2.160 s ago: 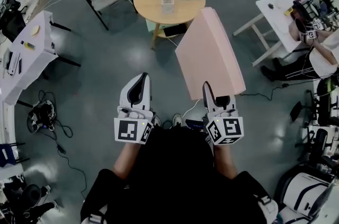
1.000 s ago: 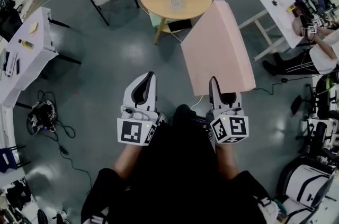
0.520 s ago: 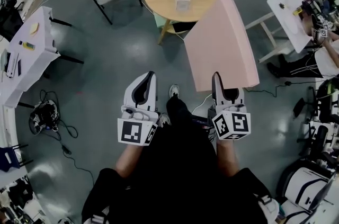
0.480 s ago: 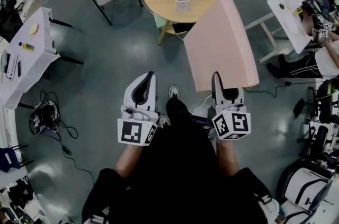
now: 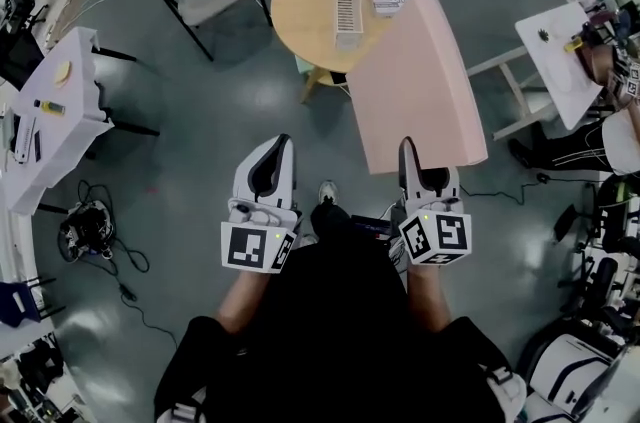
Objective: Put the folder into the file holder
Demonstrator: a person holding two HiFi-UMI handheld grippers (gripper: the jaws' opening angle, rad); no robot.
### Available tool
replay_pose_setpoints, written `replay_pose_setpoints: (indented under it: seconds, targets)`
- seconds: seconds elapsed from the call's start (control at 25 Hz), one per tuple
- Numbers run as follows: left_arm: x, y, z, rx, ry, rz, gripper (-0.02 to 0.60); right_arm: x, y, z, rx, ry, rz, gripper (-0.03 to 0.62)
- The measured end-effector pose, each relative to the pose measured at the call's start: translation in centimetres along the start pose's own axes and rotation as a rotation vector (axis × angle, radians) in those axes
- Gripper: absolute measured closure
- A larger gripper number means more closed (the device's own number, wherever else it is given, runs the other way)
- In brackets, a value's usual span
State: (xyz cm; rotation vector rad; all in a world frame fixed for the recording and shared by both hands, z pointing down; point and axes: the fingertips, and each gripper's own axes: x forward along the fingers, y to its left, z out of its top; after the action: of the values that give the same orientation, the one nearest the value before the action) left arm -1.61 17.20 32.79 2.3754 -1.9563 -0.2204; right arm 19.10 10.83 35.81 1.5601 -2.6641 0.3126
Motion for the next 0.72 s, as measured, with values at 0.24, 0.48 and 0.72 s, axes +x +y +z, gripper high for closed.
replay_pose_setpoints:
  seconds: [0.24, 0.48, 0.72]
  targets:
    - [6.4, 0.6, -0.1, 0.006, 0.008, -0.007, 0.575, 5.5, -3.5, 1.0, 0.008, 0.007, 0.009, 0.454]
    - [11.0, 0.6, -0.4, 0.020, 0.017, 0.003, 0.575, 9.3, -6.3, 1.3, 0.023, 0.016, 0.022, 0.454]
    - [14.0, 1.1, -0.7, 0.022, 0.034, 0.010, 0.575, 12.4, -7.6, 1.3, 0.035, 0.029, 0.034, 0.454]
